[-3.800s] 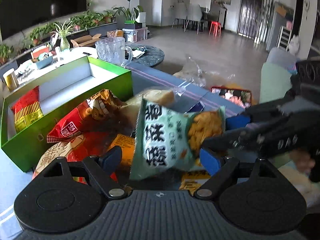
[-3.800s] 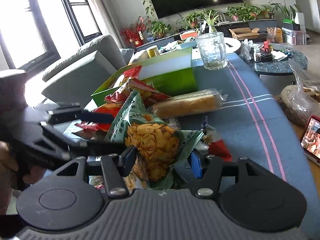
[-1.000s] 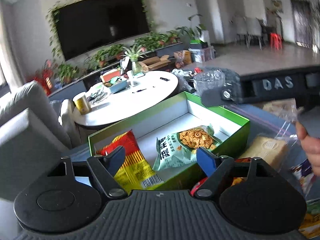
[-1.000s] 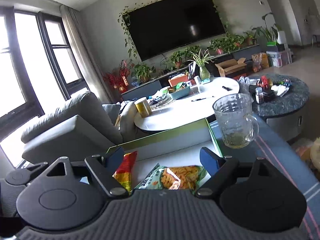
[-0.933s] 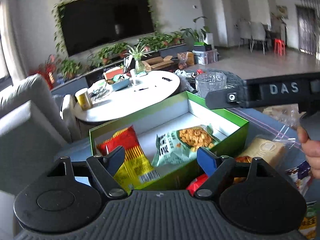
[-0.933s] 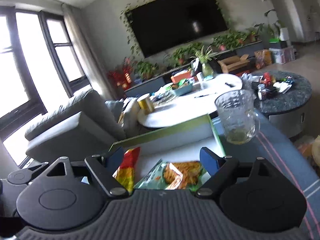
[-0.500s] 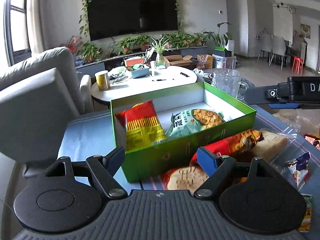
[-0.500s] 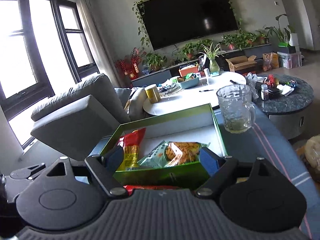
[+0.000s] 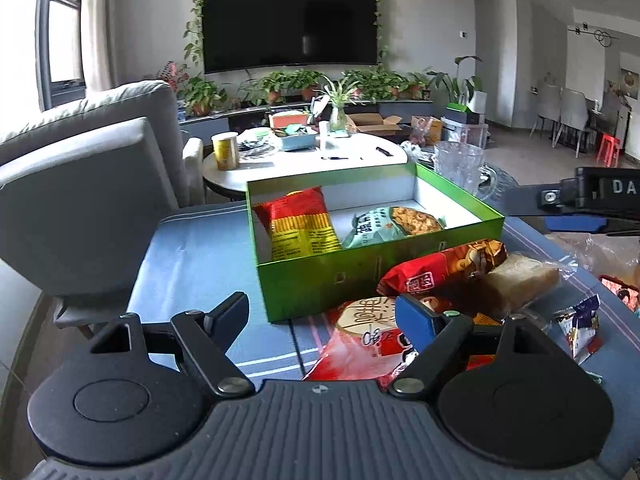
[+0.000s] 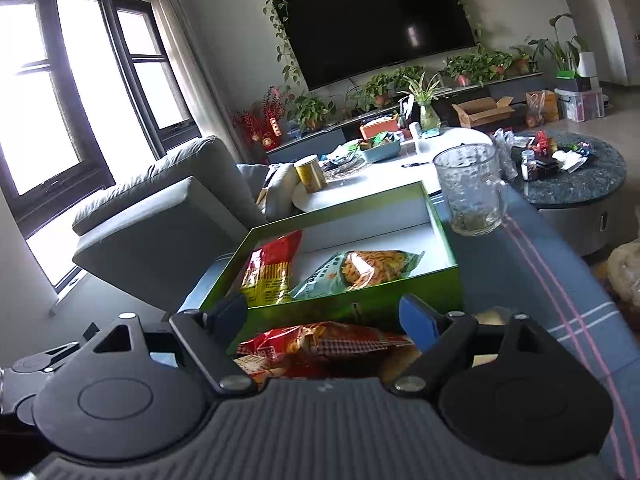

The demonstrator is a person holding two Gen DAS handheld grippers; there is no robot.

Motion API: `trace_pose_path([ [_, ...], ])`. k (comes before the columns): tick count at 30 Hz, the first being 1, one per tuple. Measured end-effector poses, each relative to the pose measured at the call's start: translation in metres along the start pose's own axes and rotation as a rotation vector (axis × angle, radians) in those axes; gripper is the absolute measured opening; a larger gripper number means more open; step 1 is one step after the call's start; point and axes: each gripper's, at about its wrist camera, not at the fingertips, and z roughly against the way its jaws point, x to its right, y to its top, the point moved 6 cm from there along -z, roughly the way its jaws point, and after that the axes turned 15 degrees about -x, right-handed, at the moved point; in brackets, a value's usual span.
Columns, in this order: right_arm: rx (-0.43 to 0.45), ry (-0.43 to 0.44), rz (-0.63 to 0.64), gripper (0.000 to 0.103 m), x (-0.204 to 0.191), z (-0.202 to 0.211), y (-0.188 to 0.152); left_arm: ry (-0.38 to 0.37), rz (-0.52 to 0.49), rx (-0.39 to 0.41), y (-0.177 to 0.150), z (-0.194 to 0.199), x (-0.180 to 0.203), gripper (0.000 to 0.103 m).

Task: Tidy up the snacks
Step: 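Move the right tool to the red round-biscuit bag and grasp it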

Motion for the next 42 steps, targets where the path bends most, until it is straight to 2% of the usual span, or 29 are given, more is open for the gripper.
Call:
trace_pose_path([
  [6,-0.016,0.001,-0.062,0.063,0.012,0.01,0.0,-0.005,0.016,-0.001,-0.009,0.006,-0.006,0.08],
  [12,-0.068,0.033,-0.077,0.063,0.011,0.009,-0.005,-0.017,0.051,-0.026,-0.011,0.0,-0.011,0.08],
  [18,-0.168,0.111,-0.064,0.063,-0.006,-0.002,-0.018,-0.006,0.106,-0.07,-0.005,-0.02,-0.024,0.08],
  [23,-0.257,0.105,-0.056,0.063,-0.018,-0.025,-0.03,-0.005,0.147,-0.15,0.0,-0.052,-0.03,0.08],
  [26,-0.305,0.126,-0.073,0.063,-0.021,-0.036,-0.037,-0.043,0.178,-0.137,-0.007,-0.054,-0.03,0.08],
  [32,-0.324,0.131,-0.089,0.063,-0.019,-0.039,-0.042,-0.224,0.138,-0.197,-0.031,-0.051,-0.006,0.08],
  [35,-0.33,0.128,-0.09,0.063,-0.019,-0.039,-0.044,-0.271,0.068,-0.237,-0.045,-0.047,0.015,0.079],
  [38,-0.334,0.123,-0.091,0.063,-0.018,-0.038,-0.047,-0.284,0.002,-0.274,-0.059,-0.042,0.032,0.08],
  [42,-0.33,0.117,-0.085,0.063,-0.018,-0.038,-0.047,-0.255,-0.007,-0.247,-0.059,-0.028,0.031,0.079],
])
